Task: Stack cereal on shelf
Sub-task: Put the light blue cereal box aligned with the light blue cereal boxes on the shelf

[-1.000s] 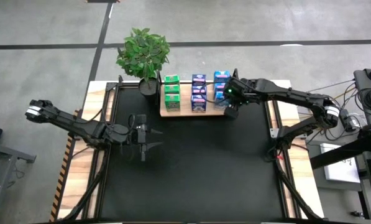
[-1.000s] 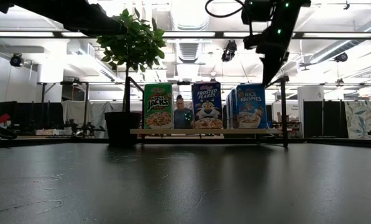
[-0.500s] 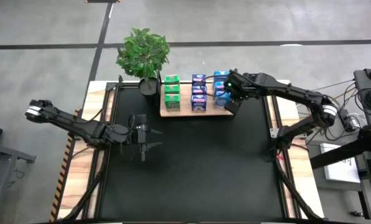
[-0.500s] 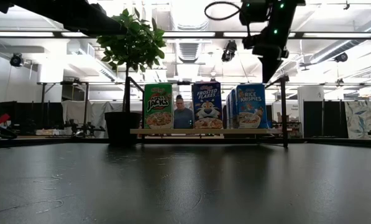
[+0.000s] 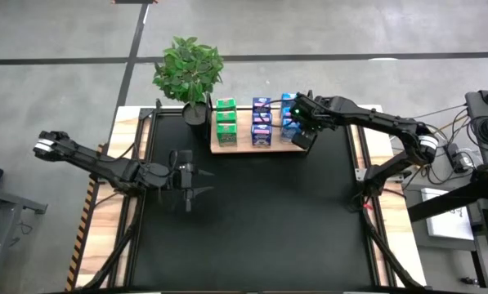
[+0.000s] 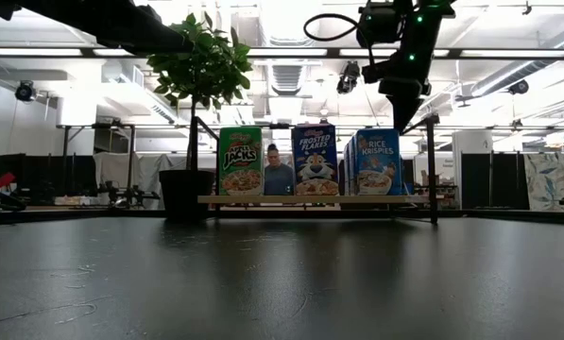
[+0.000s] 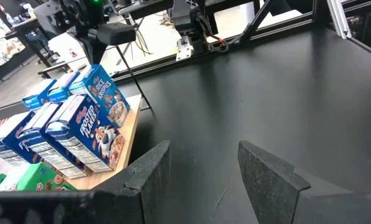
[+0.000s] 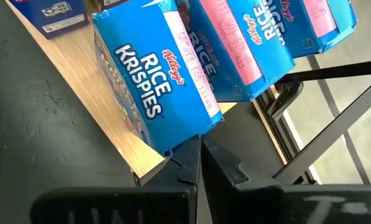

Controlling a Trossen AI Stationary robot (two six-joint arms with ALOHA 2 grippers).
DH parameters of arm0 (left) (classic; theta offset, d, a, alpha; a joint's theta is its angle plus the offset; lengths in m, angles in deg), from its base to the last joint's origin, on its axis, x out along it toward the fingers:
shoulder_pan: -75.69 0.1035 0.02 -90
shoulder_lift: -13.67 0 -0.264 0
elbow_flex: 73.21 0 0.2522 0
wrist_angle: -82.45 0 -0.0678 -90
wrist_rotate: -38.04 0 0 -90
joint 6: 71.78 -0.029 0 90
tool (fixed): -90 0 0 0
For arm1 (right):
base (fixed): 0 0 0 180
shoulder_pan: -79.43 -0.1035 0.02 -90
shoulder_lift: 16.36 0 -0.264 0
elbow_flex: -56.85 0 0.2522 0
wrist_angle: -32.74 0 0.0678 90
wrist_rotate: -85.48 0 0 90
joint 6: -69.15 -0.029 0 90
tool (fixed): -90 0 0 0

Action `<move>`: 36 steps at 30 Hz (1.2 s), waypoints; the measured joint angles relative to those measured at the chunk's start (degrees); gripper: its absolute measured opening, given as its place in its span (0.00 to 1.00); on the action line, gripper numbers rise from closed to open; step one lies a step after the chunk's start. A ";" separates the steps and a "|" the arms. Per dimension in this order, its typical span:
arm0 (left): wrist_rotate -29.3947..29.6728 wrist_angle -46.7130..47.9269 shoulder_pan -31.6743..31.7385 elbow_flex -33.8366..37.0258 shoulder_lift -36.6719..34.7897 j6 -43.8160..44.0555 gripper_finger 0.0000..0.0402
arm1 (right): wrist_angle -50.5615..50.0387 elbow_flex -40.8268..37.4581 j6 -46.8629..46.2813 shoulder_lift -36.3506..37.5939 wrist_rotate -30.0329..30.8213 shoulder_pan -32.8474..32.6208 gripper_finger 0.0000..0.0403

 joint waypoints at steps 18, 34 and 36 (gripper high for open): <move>-0.01 0.01 0.00 0.00 0.00 0.00 0.43 | 7.99 3.53 2.40 0.74 -2.46 -0.90 0.02; -0.01 0.01 0.00 0.00 -0.02 0.02 0.43 | 18.77 1.18 8.09 -3.84 -8.38 -0.90 0.02; -0.01 0.02 0.00 0.00 -0.01 0.02 0.43 | 18.44 1.16 7.91 -3.96 -8.36 -0.90 0.02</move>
